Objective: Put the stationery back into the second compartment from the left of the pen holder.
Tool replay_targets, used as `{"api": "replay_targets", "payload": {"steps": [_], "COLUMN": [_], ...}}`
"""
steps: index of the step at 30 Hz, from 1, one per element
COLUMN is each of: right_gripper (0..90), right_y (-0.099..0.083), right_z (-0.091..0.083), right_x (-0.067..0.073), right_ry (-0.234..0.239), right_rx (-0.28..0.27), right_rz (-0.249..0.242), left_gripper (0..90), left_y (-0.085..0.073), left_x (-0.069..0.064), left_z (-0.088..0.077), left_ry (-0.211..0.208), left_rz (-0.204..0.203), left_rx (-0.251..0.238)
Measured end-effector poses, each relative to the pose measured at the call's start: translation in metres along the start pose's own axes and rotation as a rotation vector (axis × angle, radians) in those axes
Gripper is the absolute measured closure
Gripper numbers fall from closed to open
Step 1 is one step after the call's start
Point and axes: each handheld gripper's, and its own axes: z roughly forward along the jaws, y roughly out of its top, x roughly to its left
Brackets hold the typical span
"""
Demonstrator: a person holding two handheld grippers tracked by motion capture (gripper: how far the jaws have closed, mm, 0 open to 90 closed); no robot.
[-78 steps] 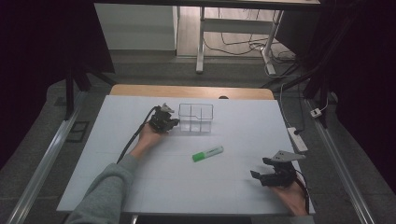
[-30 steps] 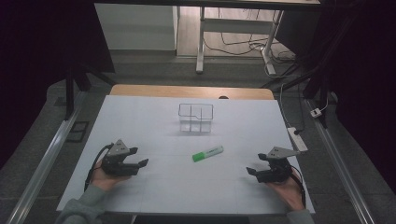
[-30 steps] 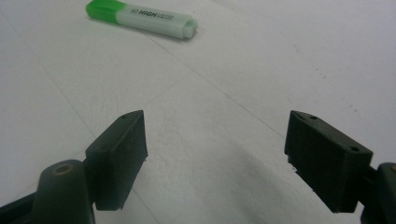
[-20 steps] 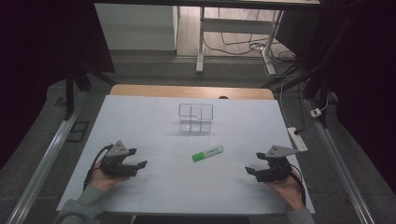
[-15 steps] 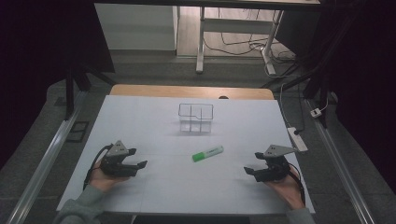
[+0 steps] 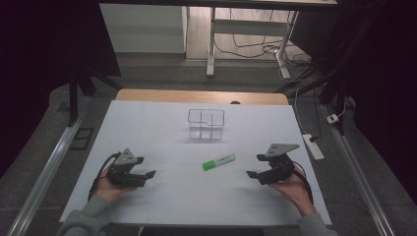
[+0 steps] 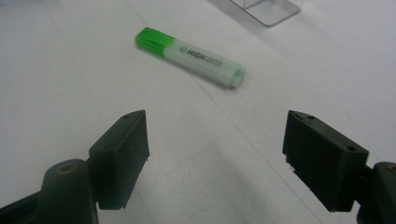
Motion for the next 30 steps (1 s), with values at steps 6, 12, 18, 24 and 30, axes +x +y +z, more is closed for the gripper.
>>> {"api": "replay_targets", "payload": {"steps": [6,12,18,24,30], "right_gripper": [22.5,22.4,22.1,21.6,22.2], "right_y": [0.014,0.023,0.037,0.053,0.066], "right_z": [0.011,0.015,0.021,0.030,0.043], "right_x": [0.001,0.001,0.001,-0.001,0.000], "right_ry": [0.034,0.050,0.049,0.074,0.104], "right_rx": [0.050,0.069,0.070,0.087,0.114], "right_rz": [-0.049,-0.093,-0.152,-0.201,-0.237], "left_gripper": [27.4,27.3,27.2,27.1,27.0], "left_y": [0.000,0.000,0.000,0.000,0.000], "left_x": [-0.001,-0.001,-0.001,-0.001,-0.001], "left_z": [0.001,0.002,0.002,0.003,0.003], "left_ry": [0.004,0.003,0.005,0.006,0.006], "left_rz": [0.011,0.011,0.011,0.013,0.012], "left_rx": [0.013,0.018,0.019,0.024,0.023]}}
